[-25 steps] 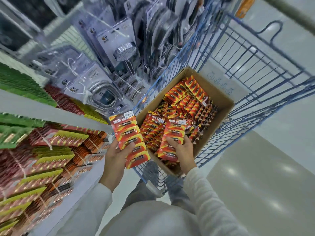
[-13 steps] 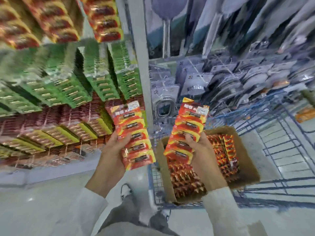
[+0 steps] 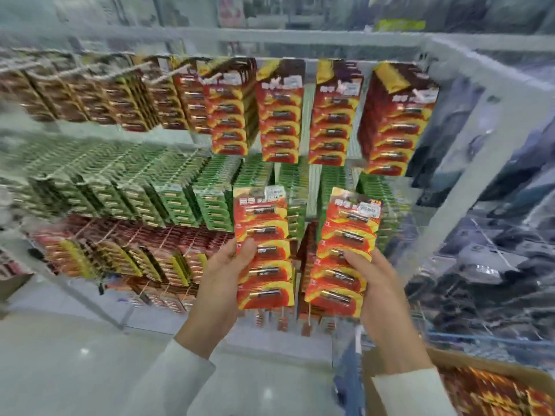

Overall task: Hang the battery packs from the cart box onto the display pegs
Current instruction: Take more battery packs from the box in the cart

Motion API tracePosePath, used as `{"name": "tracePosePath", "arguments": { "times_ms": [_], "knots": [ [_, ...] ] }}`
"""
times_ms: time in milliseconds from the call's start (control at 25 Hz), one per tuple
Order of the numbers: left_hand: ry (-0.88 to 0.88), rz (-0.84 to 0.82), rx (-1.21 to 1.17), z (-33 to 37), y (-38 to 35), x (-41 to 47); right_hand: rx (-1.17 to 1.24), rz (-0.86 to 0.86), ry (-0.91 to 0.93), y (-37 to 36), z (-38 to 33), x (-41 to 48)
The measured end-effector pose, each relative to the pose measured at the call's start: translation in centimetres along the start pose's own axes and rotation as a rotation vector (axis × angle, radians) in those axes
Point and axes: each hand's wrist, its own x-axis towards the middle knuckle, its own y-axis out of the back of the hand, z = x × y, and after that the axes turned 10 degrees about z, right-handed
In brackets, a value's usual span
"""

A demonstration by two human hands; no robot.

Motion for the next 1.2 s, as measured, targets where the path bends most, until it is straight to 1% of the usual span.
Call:
{"name": "tracePosePath", "arguments": {
  "times_ms": [120, 240, 360, 440, 560, 680, 800, 1040, 1200],
  "knots": [
    [-0.015, 0.032, -0.037, 4.1, 3.2, 3.1, 0.015, 0.047, -0.020, -6.3, 1.3, 1.1],
    [-0.029, 0.050, -0.026, 7.0, 5.6, 5.9, 0.050, 0.096, -0.021, -11.4, 2.3, 2.1],
    [-0.070, -0.001, 0.005, 9.8, 6.4, 7.5, 0.076, 0.109, -0.008, -14.5, 2.8, 2.1],
    [-0.145, -0.063, 0.041, 11.9, 6.1, 8.7, 0.065, 0.109, -0.020, -15.8, 3.3, 1.9],
    [-0.235, -0.119, 0.057, 15.3, 4.4, 10.6, 0.021, 0.107, -0.034, -16.9, 3.6, 1.8],
    [-0.271, -0.141, 0.069, 17.2, 2.6, 12.1, -0.015, 0.102, -0.044, -16.9, 3.3, 1.8],
    [-0.266, -0.132, 0.082, 17.5, 1.8, 13.0, -0.051, 0.097, -0.031, -16.3, 2.4, 2.2],
    [-0.246, -0.128, 0.064, 16.7, 1.9, 13.8, -0.025, 0.099, -0.031, -15.4, 1.1, 3.9],
    [-0.226, -0.092, 0.062, 16.2, 1.0, 15.0, -0.010, 0.083, -0.034, -15.5, 0.4, 4.6]
  ]
}}
